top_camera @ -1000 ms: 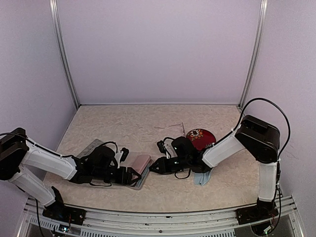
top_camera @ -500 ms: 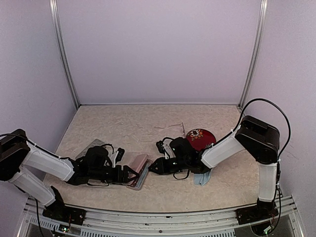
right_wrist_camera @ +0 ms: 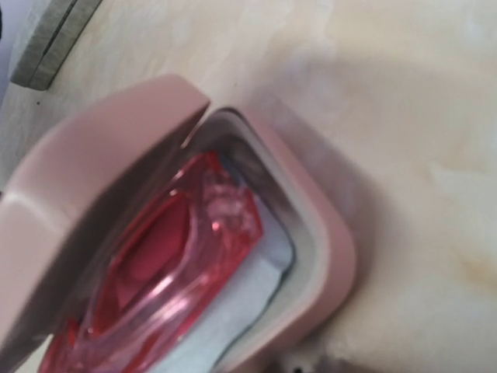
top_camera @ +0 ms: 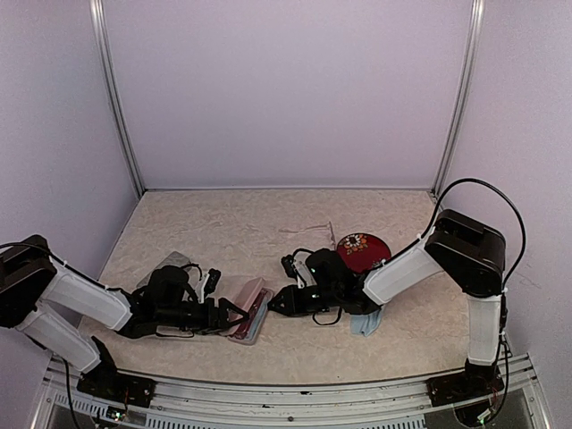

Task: Organize the sunglasses
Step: Adjust the glasses cleaning cloth in the sunglasses case, then close the case with sunglasses at the center of the board.

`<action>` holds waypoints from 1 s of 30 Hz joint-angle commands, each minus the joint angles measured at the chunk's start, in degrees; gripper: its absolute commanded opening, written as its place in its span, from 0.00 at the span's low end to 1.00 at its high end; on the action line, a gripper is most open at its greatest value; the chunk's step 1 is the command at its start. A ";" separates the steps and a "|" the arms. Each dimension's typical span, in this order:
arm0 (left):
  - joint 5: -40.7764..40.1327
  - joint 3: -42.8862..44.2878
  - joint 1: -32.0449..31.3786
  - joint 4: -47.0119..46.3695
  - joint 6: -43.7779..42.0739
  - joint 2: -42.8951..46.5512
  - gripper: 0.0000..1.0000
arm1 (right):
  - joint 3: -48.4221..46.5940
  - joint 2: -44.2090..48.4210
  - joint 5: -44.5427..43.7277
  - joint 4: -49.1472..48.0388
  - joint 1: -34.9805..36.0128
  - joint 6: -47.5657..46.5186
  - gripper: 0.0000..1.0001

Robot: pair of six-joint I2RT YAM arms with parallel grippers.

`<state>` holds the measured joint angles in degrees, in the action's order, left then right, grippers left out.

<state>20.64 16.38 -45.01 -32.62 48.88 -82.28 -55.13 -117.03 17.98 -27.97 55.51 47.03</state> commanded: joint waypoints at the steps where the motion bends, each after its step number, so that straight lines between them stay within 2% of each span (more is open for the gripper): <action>1: 0.86 1.27 -0.41 -2.96 -2.52 2.44 0.40 | 1.40 -3.20 0.00 5.78 1.29 -1.16 0.26; 19: -7.39 3.77 -3.01 7.08 -7.33 4.41 0.37 | 3.15 -4.77 10.70 -7.98 0.13 4.02 0.26; 30: -9.37 4.36 -3.85 8.80 -8.06 4.17 0.36 | 5.05 -4.90 13.67 -14.92 -0.74 7.37 0.26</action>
<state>12.49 18.98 -48.45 -22.65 42.37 -79.22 -51.44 -120.60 30.24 -41.85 55.13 53.10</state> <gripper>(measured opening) 0.723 0.260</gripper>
